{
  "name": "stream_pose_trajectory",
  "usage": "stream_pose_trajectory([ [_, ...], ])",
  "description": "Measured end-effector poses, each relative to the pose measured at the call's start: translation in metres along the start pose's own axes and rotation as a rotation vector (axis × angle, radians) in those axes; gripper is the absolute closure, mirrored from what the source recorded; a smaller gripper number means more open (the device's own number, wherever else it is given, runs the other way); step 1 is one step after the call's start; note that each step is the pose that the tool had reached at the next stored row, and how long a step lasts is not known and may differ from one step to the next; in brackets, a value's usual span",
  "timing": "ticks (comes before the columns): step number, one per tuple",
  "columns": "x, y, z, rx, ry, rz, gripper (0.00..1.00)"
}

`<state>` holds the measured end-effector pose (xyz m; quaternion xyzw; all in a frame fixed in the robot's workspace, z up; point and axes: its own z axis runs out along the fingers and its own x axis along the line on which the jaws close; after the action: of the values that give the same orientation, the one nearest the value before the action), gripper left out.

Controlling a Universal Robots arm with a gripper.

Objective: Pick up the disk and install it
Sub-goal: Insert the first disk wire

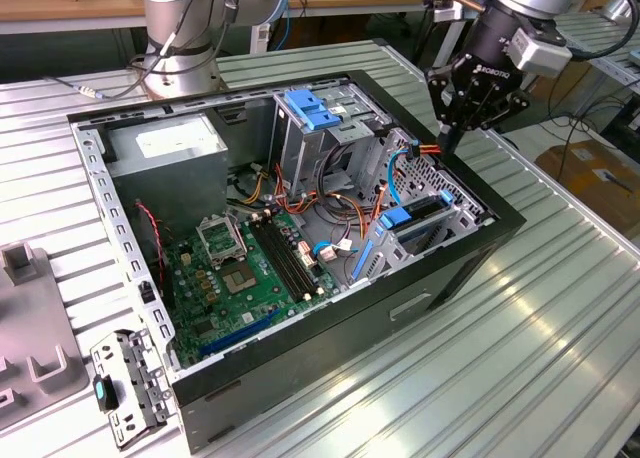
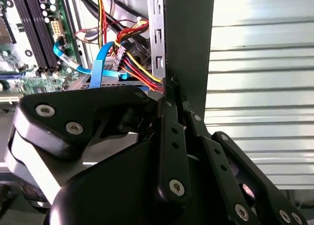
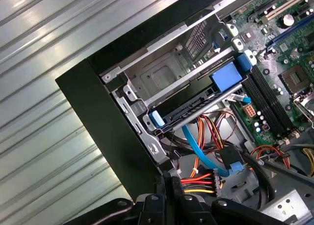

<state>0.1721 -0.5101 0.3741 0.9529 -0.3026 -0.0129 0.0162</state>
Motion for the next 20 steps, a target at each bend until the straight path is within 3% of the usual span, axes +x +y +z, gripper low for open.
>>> stream_pose_trajectory([
  [4,-0.0023,0.0017,0.0001,0.0004,-0.0010,0.026,0.84],
  [13,-0.0035,0.0025,0.0003,0.0005,-0.0015,0.039,0.84],
  [20,-0.0062,0.0044,0.0006,0.0014,-0.0036,0.089,0.84],
])
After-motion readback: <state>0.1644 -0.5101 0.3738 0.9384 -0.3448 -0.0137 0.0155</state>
